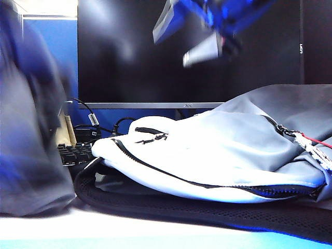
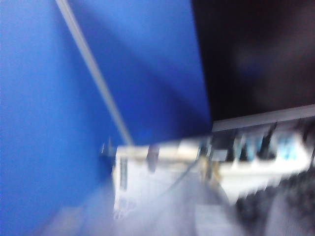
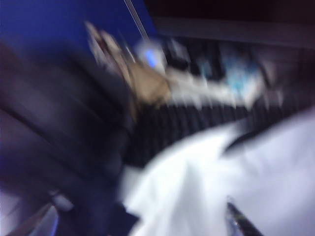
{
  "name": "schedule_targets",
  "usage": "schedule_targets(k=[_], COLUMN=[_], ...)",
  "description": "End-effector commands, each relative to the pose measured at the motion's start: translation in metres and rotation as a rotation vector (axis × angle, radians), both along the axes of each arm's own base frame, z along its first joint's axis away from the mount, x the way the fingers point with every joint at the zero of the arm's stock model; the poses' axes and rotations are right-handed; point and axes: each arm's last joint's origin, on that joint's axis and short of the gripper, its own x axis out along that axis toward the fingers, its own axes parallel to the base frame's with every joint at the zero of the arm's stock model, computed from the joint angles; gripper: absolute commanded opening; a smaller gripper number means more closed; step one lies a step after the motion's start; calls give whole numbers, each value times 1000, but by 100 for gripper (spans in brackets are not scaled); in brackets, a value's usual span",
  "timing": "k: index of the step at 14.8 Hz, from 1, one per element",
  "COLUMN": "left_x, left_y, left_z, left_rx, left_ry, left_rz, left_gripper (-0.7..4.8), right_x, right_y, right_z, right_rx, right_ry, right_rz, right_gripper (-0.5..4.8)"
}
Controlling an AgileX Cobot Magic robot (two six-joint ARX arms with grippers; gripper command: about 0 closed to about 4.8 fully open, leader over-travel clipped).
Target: Take the gray clothes out of the backpack.
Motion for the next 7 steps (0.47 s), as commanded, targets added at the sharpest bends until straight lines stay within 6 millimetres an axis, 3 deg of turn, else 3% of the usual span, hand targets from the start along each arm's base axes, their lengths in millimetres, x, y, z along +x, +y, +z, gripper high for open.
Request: schedule_targets(k=[1, 2, 4, 6, 7], left_x=[0, 0, -3, -22, -36], left_y=[0, 0, 0, 3, 7], left_z=[5, 5, 8, 16, 23], left_rx=[-12, -14, -69, -152, -190], left_ry=[-42, -45, -64, -106, -158], left_rz=[-6, -7, -10, -107, -115], left_gripper=[479, 479, 479, 82, 32], right_x=[-5, -7, -18, -36, -51], right_y=[-3, -4, -7, -18, -27], right_z=[12, 16, 28, 48, 65], right_rx=[24, 33, 70, 93, 115], right_ry=[-40, -44, -70, -119, -172], right_rz=[3, 9, 110, 100, 76], right_gripper=[403, 360, -12, -8, -8])
